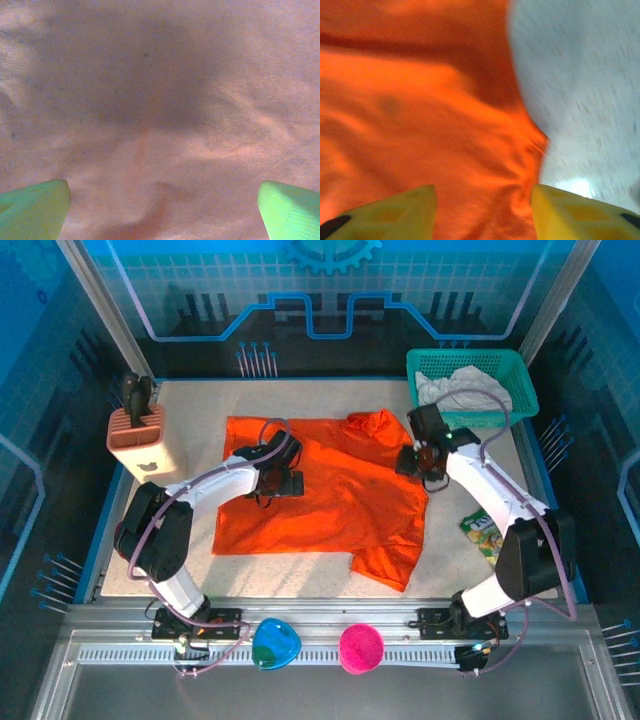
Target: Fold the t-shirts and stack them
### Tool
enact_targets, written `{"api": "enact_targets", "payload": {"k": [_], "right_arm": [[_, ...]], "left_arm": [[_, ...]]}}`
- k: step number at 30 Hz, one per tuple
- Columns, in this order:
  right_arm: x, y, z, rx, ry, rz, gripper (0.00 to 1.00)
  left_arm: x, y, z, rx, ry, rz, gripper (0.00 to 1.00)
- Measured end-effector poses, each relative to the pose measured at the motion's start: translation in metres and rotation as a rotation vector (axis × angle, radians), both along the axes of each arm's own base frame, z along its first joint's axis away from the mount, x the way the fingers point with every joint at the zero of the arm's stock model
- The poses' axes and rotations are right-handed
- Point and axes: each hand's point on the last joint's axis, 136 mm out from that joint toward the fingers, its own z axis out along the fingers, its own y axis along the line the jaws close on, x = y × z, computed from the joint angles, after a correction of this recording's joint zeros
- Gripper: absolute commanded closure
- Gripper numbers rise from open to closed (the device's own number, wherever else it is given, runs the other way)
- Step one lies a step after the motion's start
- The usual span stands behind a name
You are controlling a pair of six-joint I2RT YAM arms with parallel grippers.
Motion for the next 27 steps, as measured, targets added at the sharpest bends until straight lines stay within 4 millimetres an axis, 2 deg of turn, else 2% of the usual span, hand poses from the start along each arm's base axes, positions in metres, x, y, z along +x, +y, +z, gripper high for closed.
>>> {"api": "enact_targets", "payload": {"k": [2, 4, 7, 12, 15, 18, 22, 27], "right_arm": [[0.025, 0.017, 0.018, 0.037, -0.044, 0.043, 0.61], [0.049, 0.029, 0.022, 0.056, -0.056, 0.072, 0.64], [0.089, 0.047, 0.006, 0.068, -0.035, 0.102, 0.66], [0.142, 0.067, -0.042, 0.062, 0.038, 0.122, 0.67], [0.157, 0.071, -0.068, 0.051, 0.078, 0.12, 0.66], [0.162, 0.069, -0.086, 0.043, 0.115, 0.107, 0.6], [0.163, 0.062, -0.1, 0.035, 0.143, 0.081, 0.58], [0.174, 0.06, -0.103, 0.043, 0.131, 0.058, 0.63]], "left_arm": [[0.0, 0.0, 0.0, -0.001, 0.0, 0.003, 0.09], [0.001, 0.0, -0.002, 0.0, 0.004, 0.009, 0.11], [-0.001, 0.001, -0.015, 0.015, 0.034, 0.025, 0.13], [-0.015, 0.009, -0.04, 0.04, 0.095, 0.052, 0.21], [-0.027, 0.015, -0.051, 0.051, 0.126, 0.075, 0.31], [-0.031, 0.018, -0.056, 0.055, 0.139, 0.09, 0.43], [-0.03, 0.016, -0.058, 0.049, 0.134, 0.099, 0.44], [-0.029, 0.016, -0.058, 0.049, 0.134, 0.099, 0.44]]}}
